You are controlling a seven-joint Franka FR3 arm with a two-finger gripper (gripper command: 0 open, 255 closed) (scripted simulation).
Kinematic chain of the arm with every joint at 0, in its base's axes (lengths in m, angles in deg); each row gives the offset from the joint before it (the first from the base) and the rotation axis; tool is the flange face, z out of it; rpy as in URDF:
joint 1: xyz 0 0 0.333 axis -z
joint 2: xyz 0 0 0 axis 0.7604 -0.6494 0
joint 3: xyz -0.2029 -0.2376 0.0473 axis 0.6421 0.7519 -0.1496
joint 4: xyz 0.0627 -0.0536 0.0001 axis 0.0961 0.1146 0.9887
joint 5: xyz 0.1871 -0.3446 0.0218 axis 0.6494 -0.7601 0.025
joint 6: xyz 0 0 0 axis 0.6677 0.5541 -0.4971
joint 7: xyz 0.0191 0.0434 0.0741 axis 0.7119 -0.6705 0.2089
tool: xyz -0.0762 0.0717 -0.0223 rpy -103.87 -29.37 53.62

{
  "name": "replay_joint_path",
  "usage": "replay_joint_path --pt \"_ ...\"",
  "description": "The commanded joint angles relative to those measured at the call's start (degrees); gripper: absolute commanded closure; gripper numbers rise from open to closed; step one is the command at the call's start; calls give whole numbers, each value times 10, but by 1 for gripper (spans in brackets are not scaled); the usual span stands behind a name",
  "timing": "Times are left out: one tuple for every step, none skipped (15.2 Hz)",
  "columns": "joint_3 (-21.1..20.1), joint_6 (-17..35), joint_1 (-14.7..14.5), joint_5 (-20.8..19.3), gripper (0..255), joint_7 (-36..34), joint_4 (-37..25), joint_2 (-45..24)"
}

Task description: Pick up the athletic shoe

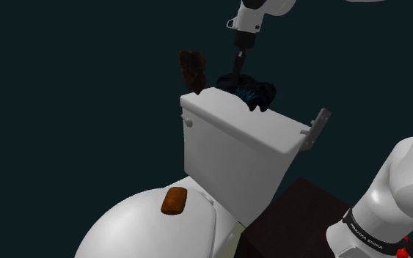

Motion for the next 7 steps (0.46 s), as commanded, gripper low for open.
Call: replay_joint_path --pt "1 -16 1 0 255 -1 -17 -1" --pt "1 -24 1 0 255 -2 -26 -2" --pt "1 -32 1 0 255 -3 -35 -2" --pt "1 -40 1 0 255 -4 -44 -3" --pt "1 -48 1 0 255 -5 -53 -5" --pt "1 -49 1 0 255 -5 -54 -5" --pt "1 -49 1 0 255 -5 -54 -5"
